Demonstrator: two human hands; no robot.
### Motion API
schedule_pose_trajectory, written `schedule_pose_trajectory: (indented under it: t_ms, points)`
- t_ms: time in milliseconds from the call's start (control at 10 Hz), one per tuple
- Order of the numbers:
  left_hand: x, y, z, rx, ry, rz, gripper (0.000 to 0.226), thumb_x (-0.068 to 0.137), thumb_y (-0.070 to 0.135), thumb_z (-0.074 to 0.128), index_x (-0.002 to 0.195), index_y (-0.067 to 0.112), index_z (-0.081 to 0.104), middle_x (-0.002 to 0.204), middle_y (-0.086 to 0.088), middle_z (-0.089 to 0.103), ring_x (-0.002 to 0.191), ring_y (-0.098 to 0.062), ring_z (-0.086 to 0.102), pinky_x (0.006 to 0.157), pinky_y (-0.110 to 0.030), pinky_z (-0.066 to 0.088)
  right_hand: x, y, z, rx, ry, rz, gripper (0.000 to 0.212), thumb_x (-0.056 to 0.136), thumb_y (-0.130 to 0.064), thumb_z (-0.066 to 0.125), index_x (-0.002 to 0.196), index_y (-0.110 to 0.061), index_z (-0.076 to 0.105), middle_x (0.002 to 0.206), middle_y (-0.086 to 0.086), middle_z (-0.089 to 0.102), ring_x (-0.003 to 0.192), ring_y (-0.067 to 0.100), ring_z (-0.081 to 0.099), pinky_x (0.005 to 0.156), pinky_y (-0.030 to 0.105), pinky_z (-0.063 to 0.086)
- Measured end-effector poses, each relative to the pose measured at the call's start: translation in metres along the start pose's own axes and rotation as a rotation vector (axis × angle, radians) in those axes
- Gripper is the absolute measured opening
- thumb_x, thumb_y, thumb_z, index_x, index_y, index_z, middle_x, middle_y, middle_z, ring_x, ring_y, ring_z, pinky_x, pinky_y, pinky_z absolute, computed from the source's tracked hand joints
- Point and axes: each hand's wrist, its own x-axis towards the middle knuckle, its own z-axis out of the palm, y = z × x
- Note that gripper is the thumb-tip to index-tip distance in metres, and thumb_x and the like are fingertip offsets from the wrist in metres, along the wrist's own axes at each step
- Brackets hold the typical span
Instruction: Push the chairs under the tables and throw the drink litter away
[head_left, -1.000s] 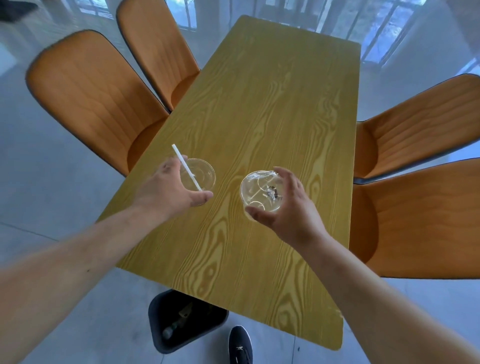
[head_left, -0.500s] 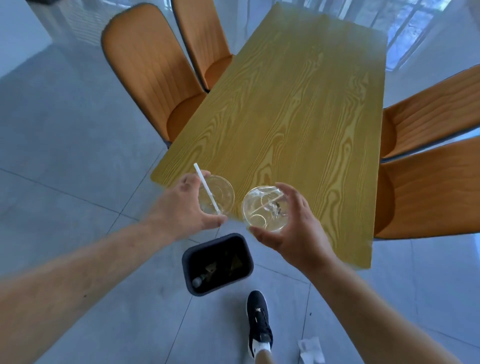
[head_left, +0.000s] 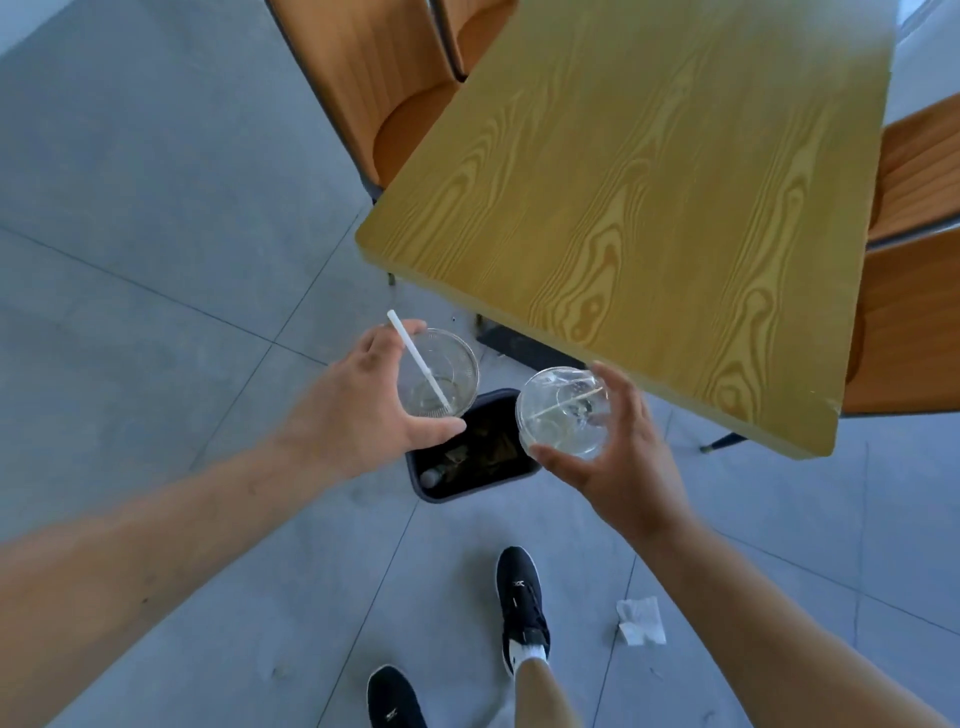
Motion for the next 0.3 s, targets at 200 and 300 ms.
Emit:
schedule_pose_trajectory:
  t_ms: [200,300]
  points:
    - [0.010,-0.034,0.061,0.016,-0.093,-0.110,0.118,0.055,0.080,0.080,0.151,0.036,0.028,0.150,0.007,0.037,0.133,-0.021,0.041,0.099,-0.040,0.039,0.019,0.042,0.054,-0.133,-0.203,0.034,0.100,0.073,-0.077,0.073,0.153,-0.038,0.027,0.152,-0.006,0.042,0.132,0.019,0.049,0.098,0.038,0.044]
    - [0.009,-0.039,0.069,0.088,-0.083,-0.109,0.093,0.066,0.076,0.072,0.145,0.037,0.039,0.146,0.008,0.042,0.129,-0.020,0.039,0.095,-0.039,0.038,0.018,0.046,0.057,-0.189,-0.202,-0.012,0.088,0.082,-0.075,0.065,0.154,-0.035,0.033,0.153,-0.006,0.043,0.137,0.016,0.040,0.097,0.031,0.034]
